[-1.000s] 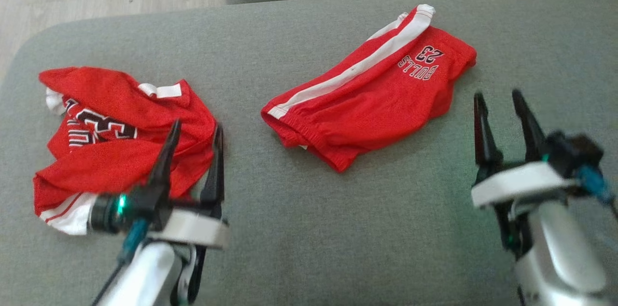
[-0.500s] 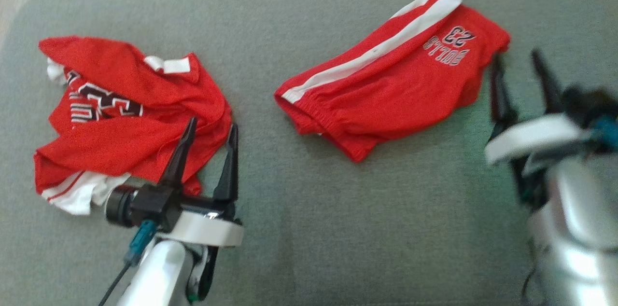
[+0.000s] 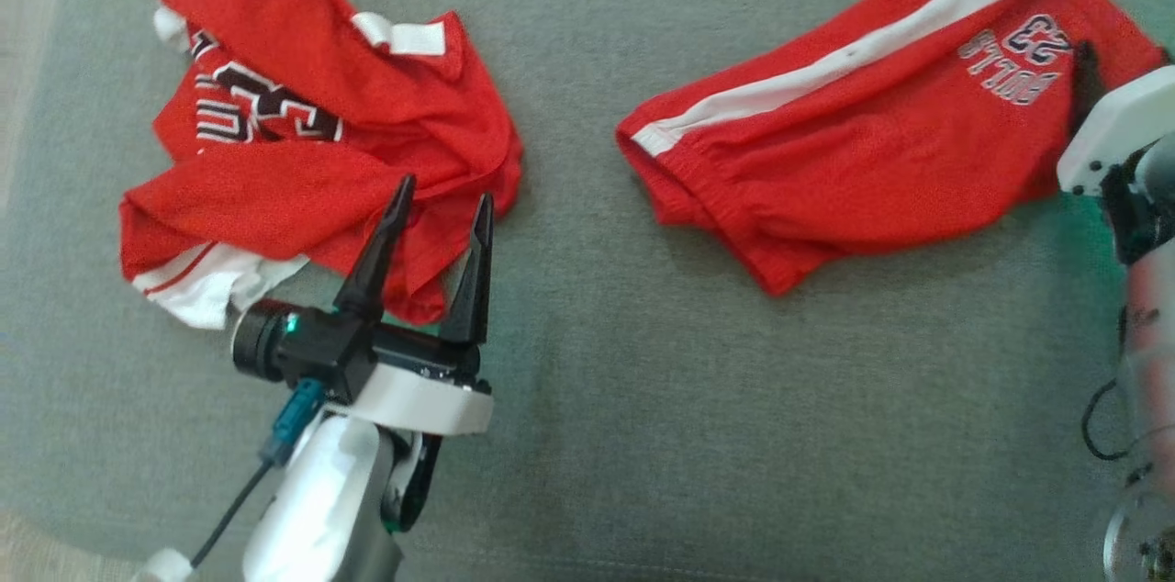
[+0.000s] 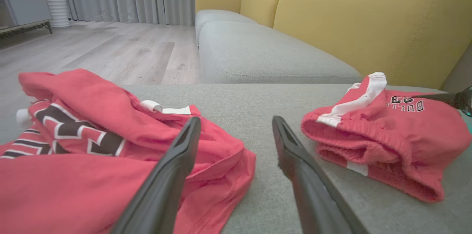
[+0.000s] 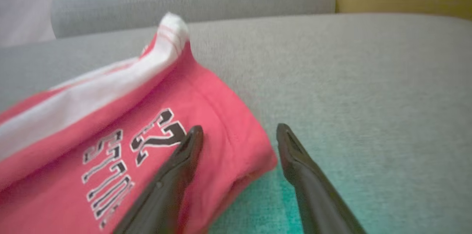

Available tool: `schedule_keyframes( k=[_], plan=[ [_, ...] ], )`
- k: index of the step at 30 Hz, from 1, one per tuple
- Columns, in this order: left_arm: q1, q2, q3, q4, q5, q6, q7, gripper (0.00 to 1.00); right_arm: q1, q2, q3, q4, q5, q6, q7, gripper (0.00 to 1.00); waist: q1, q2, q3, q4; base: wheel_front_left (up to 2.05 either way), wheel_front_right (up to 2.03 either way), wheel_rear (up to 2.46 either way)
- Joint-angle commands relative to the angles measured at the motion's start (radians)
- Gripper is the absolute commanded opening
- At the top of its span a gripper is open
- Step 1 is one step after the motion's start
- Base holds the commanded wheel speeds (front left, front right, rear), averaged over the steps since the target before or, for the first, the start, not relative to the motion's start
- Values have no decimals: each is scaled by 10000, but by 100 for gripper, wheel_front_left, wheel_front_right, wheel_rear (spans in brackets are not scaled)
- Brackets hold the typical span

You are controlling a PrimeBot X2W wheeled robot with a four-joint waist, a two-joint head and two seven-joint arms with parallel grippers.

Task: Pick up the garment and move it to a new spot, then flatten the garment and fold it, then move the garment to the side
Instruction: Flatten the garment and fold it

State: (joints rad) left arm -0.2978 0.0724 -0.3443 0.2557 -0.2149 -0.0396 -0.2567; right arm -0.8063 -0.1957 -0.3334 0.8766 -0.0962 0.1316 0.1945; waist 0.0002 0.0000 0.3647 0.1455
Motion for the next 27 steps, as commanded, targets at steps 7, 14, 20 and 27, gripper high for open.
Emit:
schedule_keyframes(
  k=[7,14,20,27],
  plan=[
    [-589,-91,653,-203,219,-159,-51,100,-721,-219,315,975,-778,-9,281,67,-2,0,353,174,0,0,0],
    [-663,-141,907,-134,435,-283,-51,100,-1070,-278,572,1704,-356,-9,-485,0,-2,0,210,-247,0,0,0],
    [-541,-175,1161,-53,272,-417,-51,100,-1078,-1020,245,2029,95,-9,-1414,0,-2,0,-201,-701,0,0,0],
    [-432,-194,1345,-47,348,-542,-51,100,-730,-2166,-1157,2505,11,-9,-1881,0,-2,0,-554,-750,0,0,0]
  ],
)
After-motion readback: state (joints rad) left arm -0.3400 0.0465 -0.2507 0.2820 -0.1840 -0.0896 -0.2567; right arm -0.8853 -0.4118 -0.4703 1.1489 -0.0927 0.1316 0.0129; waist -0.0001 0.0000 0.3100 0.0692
